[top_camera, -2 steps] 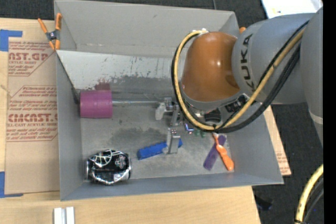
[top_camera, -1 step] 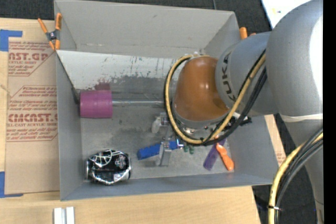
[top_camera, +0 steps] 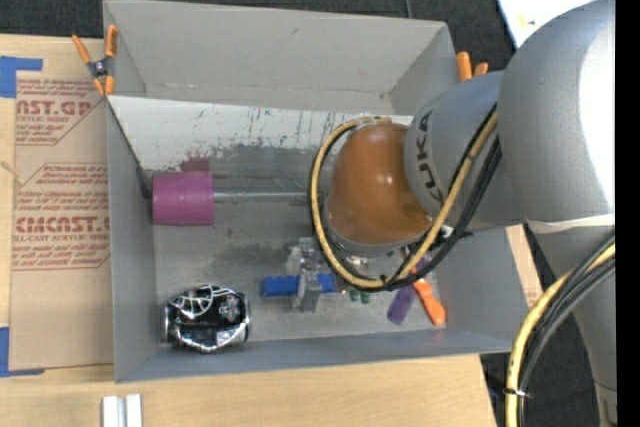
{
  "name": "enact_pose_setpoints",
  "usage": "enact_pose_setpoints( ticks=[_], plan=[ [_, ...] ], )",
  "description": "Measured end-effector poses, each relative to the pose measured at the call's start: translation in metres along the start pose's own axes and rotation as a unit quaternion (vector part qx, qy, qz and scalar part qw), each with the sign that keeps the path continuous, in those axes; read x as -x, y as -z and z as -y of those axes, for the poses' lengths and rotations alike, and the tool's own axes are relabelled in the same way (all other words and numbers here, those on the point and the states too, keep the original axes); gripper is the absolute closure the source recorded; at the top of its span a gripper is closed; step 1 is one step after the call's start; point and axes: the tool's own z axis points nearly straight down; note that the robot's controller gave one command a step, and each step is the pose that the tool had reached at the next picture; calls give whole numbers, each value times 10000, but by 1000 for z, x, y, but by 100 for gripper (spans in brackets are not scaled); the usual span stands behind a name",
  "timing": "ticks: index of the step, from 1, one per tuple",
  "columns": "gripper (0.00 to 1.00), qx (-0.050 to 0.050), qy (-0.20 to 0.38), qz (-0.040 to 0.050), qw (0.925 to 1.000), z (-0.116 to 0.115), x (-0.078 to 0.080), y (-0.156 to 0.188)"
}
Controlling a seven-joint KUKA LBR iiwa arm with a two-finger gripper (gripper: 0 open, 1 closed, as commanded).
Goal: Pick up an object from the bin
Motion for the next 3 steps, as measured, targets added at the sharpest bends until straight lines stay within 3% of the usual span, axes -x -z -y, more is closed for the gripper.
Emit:
enact_pose_setpoints(
  ticks=[1,3],
  plan=[
    [100,1,1,0,10000,0,0,0],
    [100,-8,37,-55,10000,10,-3,150]
  ],
)
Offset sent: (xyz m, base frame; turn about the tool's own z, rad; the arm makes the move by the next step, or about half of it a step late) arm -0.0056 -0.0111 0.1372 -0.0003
